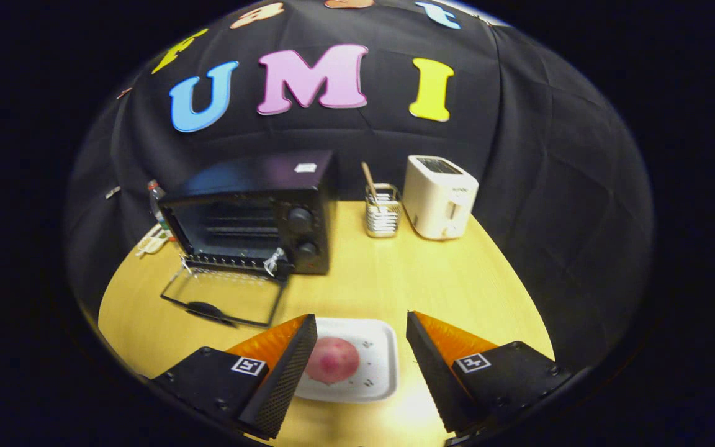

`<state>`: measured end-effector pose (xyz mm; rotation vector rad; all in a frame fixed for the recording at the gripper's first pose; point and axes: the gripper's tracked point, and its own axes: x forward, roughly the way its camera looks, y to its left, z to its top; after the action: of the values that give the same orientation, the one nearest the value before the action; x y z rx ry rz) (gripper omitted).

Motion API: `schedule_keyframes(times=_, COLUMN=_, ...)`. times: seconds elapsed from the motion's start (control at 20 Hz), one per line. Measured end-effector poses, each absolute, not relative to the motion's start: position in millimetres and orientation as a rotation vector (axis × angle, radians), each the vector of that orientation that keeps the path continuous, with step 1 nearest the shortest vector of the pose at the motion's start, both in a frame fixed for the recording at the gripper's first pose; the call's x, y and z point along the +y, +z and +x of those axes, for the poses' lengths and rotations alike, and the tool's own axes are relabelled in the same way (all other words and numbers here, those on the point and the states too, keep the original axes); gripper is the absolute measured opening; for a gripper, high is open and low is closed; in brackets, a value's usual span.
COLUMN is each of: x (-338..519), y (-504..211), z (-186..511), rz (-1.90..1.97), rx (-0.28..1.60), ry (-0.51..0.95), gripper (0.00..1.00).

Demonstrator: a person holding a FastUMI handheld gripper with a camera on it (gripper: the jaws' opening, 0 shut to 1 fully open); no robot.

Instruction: Open the toaster oven, put the food inside, and close the toaster oven door.

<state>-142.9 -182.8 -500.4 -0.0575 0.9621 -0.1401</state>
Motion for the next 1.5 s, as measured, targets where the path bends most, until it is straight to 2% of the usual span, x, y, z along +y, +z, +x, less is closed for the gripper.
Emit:
schedule_keyframes(times=0.15, x=-210, y=-541, z=-165, rz=-0.011, rx=1.080, ry=-0.172, gripper=0.88)
schedule_keyframes(times=0.2, x=-214, y=-556, z=-171, rz=0.007, rx=1.123, ry=-0.174, gripper=0.80)
schedule_keyframes(times=0.35, x=-217, y=-592, z=-181, rz=0.032, rx=1.207, ry=-0.178, gripper=0.73)
schedule_keyframes(times=0.4, x=-217, y=-600, z=-183, rz=0.027, rx=1.229, ry=-0.170, gripper=0.67)
schedule_keyframes(times=0.5, x=-217, y=-612, z=-185, rz=0.025, rx=1.264, ry=-0.165, gripper=0.60)
schedule_keyframes(times=0.55, x=-217, y=-616, z=-187, rz=0.034, rx=1.281, ry=-0.165, gripper=0.60)
schedule_keyframes(times=0.7, x=-216, y=-617, z=-186, rz=0.065, rx=1.319, ry=-0.173, gripper=0.45)
schedule_keyframes(times=0.75, x=-222, y=-611, z=-181, rz=0.069, rx=1.329, ry=-0.193, gripper=0.44)
schedule_keyframes(times=0.8, x=-222, y=-619, z=-184, rz=0.087, rx=1.348, ry=-0.201, gripper=0.13)
schedule_keyframes(times=1.0, x=-215, y=-619, z=-185, rz=0.084, rx=1.437, ry=-0.157, gripper=0.14)
schedule_keyframes(times=1.05, x=-218, y=-619, z=-188, rz=0.096, rx=1.469, ry=-0.152, gripper=0.05)
schedule_keyframes(times=1.15, x=-217, y=-621, z=-188, rz=0.143, rx=1.512, ry=-0.141, gripper=0.05)
schedule_keyframes(times=1.5, x=-201, y=-618, z=-203, rz=0.612, rx=1.637, ry=-0.063, gripper=0.05)
